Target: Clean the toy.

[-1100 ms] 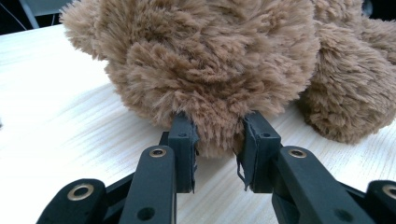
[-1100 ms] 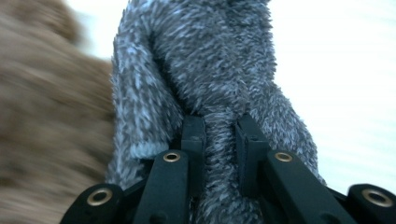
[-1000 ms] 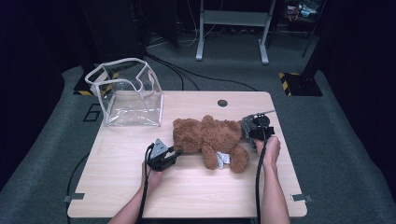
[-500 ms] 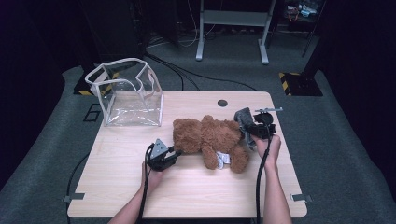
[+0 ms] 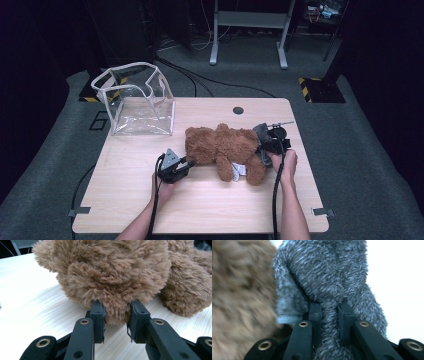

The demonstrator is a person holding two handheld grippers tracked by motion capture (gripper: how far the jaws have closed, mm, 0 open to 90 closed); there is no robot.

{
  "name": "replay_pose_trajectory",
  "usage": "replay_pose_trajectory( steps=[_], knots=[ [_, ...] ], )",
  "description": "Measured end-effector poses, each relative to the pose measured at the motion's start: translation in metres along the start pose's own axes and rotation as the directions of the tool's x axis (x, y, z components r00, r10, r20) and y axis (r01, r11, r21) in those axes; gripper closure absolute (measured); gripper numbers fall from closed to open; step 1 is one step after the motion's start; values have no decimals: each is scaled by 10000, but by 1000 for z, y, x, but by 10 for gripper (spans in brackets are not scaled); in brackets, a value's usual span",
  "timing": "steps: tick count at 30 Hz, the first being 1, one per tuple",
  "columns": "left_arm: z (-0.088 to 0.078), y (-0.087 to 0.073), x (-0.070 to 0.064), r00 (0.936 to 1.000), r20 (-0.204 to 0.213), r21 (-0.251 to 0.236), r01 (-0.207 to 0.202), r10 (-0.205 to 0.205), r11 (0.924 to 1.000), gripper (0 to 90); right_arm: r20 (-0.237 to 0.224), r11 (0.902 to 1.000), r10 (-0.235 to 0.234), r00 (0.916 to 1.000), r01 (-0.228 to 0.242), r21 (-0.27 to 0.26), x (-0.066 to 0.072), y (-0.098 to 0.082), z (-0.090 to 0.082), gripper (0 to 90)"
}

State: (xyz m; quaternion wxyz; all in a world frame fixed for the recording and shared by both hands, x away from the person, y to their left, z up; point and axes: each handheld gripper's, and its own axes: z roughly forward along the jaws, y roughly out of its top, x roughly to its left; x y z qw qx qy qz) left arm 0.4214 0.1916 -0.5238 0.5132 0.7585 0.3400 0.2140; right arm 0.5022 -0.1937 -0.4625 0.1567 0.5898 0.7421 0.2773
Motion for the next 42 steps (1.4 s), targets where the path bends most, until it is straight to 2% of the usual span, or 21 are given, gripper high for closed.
replay_pose_trajectory(
  steps=[2, 3, 6, 8, 11, 12, 14, 15, 19, 24, 28, 29, 30, 31, 42],
  knots=[
    [0, 0, 0, 10000, 20, 32, 26, -26, 10000, 691, -40, 9994, 278, 9996, -278, -186, -5, -4, -11, 764],
    [0, 0, 0, 10000, 1, 2, 41, -41, 10000, 691, -176, 9982, 274, 9995, -283, -538, -10, -6, -18, 764],
    [0, 0, 0, 10000, 26, 43, 20, -20, 10000, 691, -641, 9922, 400, 9971, -472, -1153, -16, -7, -36, 764],
    [0, 0, 0, 10000, 14, 34, 19, -19, 10000, 691, -904, 9880, 320, 9954, -452, -1480, -15, -5, -48, 764],
    [0, 0, 0, 10000, 7, 45, 11, -11, 10000, 691, -1145, 9851, -110, 9934, -89, -1719, -2, 3, -56, 764],
    [0, 0, -1, 10000, 25, 54, 36, -36, 10000, 691, -1175, 9863, -148, 9930, -48, -1648, 2, 5, -57, 764],
    [0, 0, 0, 10000, 9, 43, 11, -11, 10000, 691, -1133, 9873, -520, 9922, 341, -1551, 13, 9, -52, 764],
    [0, 0, 0, 10000, 7, 40, 9, -9, 10000, 691, -1068, 9897, -546, 9928, 396, -1377, 18, 11, -49, 764],
    [0, 0, -1, 10000, 15, 79, -12, 11, 10000, 691, -952, 9935, -584, 9937, 486, -1028, 27, 13, -34, 764],
    [0, 0, -1, 10000, 54, 106, -1, 1, 9999, 691, -954, 9955, -455, 9944, 372, -877, 29, 12, -27, 765],
    [0, 0, -1, 10000, 29, 136, -42, 41, 9999, 691, -637, 9970, -587, 9962, 553, -541, 30, 10, -21, 766],
    [0, 0, -1, 10000, 30, 138, -46, 46, 9999, 691, -642, 9987, -416, 9971, 397, -308, 30, 9, -19, 766],
    [0, 0, -1, 10000, 28, 133, -43, 43, 9999, 691, -581, 9981, -530, 9969, 510, -341, 29, 8, -16, 766],
    [0, 0, -1, 10000, 37, 127, 2, -2, 9999, 691, -542, 9991, -399, 9977, 390, -181, 28, 7, -14, 766],
    [0, 0, -1, 10000, 53, 111, 25, -26, 9999, 691, -576, 9968, -483, 9972, 518, 610, 20, -3, 12, 767]
  ],
)
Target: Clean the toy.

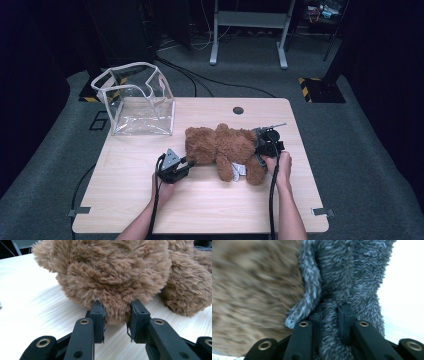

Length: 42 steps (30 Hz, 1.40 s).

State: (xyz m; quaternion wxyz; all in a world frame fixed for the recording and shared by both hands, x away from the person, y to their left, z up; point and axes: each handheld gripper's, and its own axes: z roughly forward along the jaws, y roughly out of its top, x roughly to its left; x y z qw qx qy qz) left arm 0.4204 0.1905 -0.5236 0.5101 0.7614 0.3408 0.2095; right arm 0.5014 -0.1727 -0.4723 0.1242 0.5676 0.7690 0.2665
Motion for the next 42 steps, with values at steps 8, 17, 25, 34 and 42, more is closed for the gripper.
replay_pose_trajectory(
  steps=[8, 17, 25, 34, 42],
  knots=[
    [0, 0, 0, 10000, -12, -17, 3, -3, 10000, 691, 274, 9996, 208, 9994, -213, 195, -13, -13, 2, 766],
    [0, 0, 0, 10000, -17, 8, 43, -43, 10000, 691, -393, 9812, 811, 9959, -867, -1723, -31, -18, -53, 767],
    [0, 0, 0, 10000, -32, 18, -50, 50, 10000, 691, -521, 9847, -217, 9984, 124, -1740, 4, 0, -60, 766],
    [0, 0, 0, 10000, 2, 20, -5, 5, 10000, 691, -86, 9956, -110, 9999, 101, -930, 11, -5, -28, 767],
    [0, 0, 0, 10000, 9, -5, 20, -20, 10000, 691, 180, 9994, -331, 9993, 333, -104, 4, -14, -6, 768]
  ],
)
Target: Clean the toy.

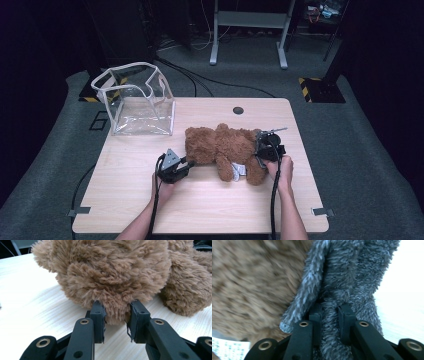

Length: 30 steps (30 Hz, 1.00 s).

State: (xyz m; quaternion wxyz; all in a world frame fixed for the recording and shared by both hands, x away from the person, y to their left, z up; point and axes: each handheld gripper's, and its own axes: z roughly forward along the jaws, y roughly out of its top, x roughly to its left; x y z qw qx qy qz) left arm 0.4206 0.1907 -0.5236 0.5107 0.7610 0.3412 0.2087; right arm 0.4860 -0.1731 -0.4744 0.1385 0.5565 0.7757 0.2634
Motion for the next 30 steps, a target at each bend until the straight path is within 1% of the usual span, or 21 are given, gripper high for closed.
replay_pose_trajectory(
  steps=[1, 2, 4, 5, 7, 8, 12, 13, 15, 17, 20, 21, 23, 24, 27, 28, 30],
  knots=[
    [0, 0, 0, 10000, 5, -9, 48, -48, 10000, 691, 54, 10000, -70, 10000, 70, 64, 0, -1, 1, 768],
    [0, 0, 0, 10000, -11, 1, -23, 23, 10000, 691, 211, 9998, -150, 9997, 147, 134, -1, -2, 1, 768],
    [0, 0, 0, 10000, -6, -9, 18, -18, 10000, 691, 412, 9992, -229, 9989, 216, 326, -3, -6, 2, 768],
    [0, 0, 0, 10000, -15, -3, -22, 22, 10000, 691, 417, 9992, -208, 9989, 193, 345, -5, -8, 2, 768],
    [0, 0, 0, 10000, -15, -1, -22, 22, 10000, 691, 201, 9997, 79, 9998, -84, 249, -11, -14, 0, 768],
    [0, 0, 0, 10000, -14, -2, -19, 19, 10000, 691, 207, 9997, 143, 9997, -148, 199, -12, -16, -2, 768],
    [0, 0, 0, 10000, -5, -6, 19, -19, 10000, 691, 306, 9992, 368, 9989, -363, -166, -17, -22, -16, 767],
    [0, 0, 0, 10000, -2, -10, 42, -42, 10000, 691, 233, 9977, 609, 9979, -602, -300, -18, -24, -23, 767],
    [0, 0, 0, 10000, -18, 0, -25, 25, 10000, 690, 153, 9960, 601, 9981, -589, -666, -21, -26, -32, 768],
    [0, 0, 0, 10000, -12, -1, 2, -2, 10000, 691, 40, 9927, 582, 9983, -574, -1065, -22, -28, -44, 767],
    [0, 0, 0, 10000, -15, 3, -20, 20, 10000, 690, -78, 9862, 484, 9988, -490, -1584, -20, -30, -61, 767],
    [0, 0, 0, 10000, -10, 2, 2, -2, 10000, 691, -159, 9843, 528, 9985, -547, -1677, -18, -30, -66, 767],
    [0, 0, 0, 10000, -5, -3, 21, -21, 10000, 690, -232, 9806, 237, 9994, -278, -1941, -16, -30, -74, 767],
    [0, 0, 0, 10000, -8, 3, -31, 31, 10000, 691, -305, 9798, 296, 9991, -351, -1969, -12, -29, -78, 767],
    [0, 0, 0, 10000, 3, -4, 19, -19, 10000, 690, -419, 9766, -10, 9991, -81, -2149, -3, -26, -84, 766],
    [0, 0, 0, 10000, -2, 2, 30, -30, 10000, 691, -498, 9764, -14, 9988, -94, -2155, 1, -24, -84, 766],
    [0, 0, 0, 10000, 5, -1, 14, -14, 10000, 691, -513, 9767, -321, 9982, 204, -2137, 9, -21, -81, 765]
  ],
)
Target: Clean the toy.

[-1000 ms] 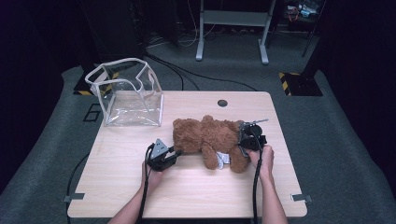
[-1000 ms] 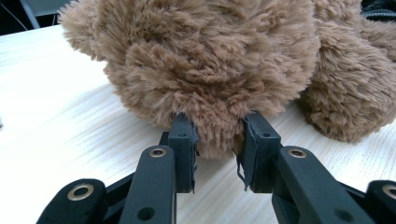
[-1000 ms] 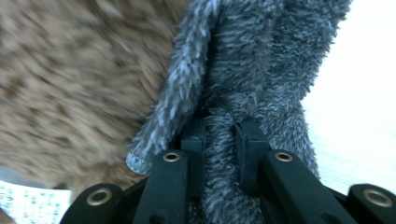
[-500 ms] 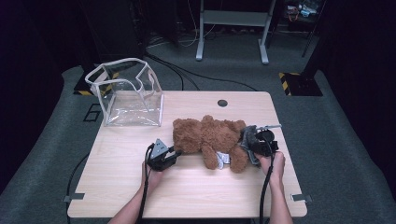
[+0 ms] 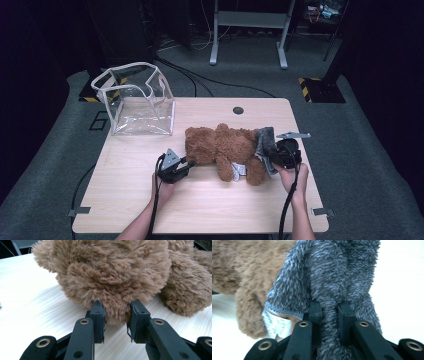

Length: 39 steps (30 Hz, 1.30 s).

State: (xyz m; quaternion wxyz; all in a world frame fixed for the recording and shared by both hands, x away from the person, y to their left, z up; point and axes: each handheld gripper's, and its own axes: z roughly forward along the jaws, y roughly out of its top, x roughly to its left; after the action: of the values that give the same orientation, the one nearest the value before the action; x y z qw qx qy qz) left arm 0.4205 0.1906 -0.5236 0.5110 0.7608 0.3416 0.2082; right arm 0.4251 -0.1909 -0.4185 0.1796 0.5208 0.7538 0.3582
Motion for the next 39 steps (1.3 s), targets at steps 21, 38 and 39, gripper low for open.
replay_pose_trajectory(
  steps=[21, 38, 39],
  knots=[
    [0, 0, 0, 10000, -33, 0, -54, 54, 10000, 691, 577, 9943, -430, 9974, 371, 1000, 24, -23, 30, 758],
    [0, 0, 0, 10000, -28, 11, -49, 49, 10000, 690, 643, 9965, -24, 9979, -30, 838, 17, -59, -5, 756],
    [0, 0, 0, 10000, -30, 16, -57, 57, 10000, 691, 609, 9974, -155, 9980, 111, 710, 18, -56, -6, 757]
  ],
)
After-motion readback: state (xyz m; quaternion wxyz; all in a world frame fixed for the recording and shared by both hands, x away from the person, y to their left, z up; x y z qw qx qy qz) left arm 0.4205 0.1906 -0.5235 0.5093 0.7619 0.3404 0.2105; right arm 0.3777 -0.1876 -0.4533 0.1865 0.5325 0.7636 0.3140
